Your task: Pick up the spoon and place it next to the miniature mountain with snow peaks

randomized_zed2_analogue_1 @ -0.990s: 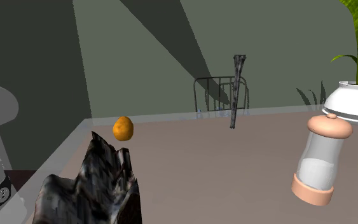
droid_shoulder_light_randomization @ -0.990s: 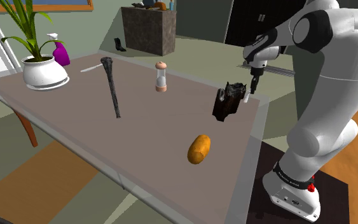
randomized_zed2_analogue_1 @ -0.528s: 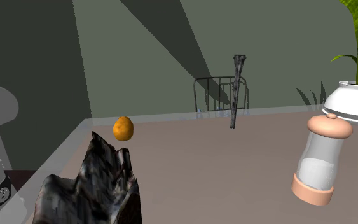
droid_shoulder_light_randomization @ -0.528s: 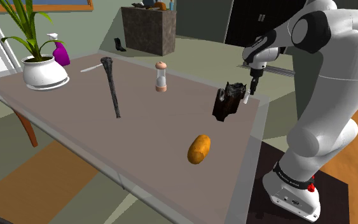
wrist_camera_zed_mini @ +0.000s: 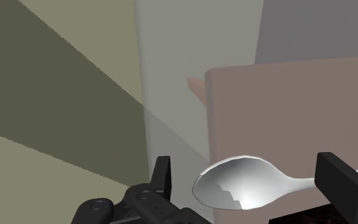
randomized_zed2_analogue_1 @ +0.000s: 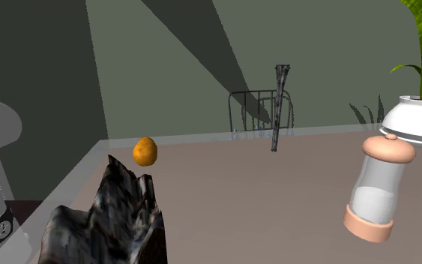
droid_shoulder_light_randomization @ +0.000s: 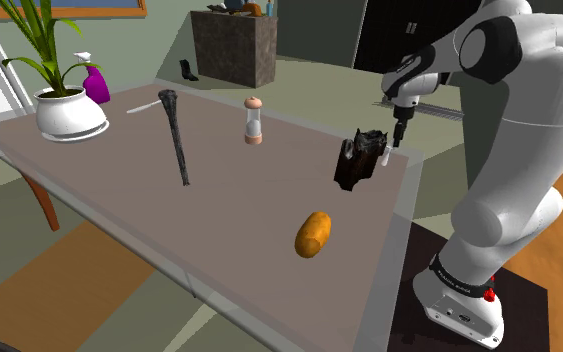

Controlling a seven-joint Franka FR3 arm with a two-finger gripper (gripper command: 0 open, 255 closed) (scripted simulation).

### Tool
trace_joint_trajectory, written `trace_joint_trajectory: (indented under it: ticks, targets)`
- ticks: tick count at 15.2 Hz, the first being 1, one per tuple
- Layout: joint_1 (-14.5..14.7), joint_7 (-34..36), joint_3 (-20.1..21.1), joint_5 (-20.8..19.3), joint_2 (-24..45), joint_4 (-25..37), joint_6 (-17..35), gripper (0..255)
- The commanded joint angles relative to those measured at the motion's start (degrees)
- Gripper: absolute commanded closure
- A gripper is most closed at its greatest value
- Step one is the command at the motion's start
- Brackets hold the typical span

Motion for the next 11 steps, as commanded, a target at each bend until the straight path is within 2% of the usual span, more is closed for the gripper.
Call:
trace_joint_trajectory:
  ticks: [1,3,11]
  targets:
    - [0.21,0.22,-0.08,-0.41,-1.0,1.86,-2.81,0]
    - [0.48,0.5,-0.11,-0.8,-1.99,4.21,-6.08,0]
    - [0.48,0.5,-0.11,-0.8,-2.0,4.2,-6.07,0]
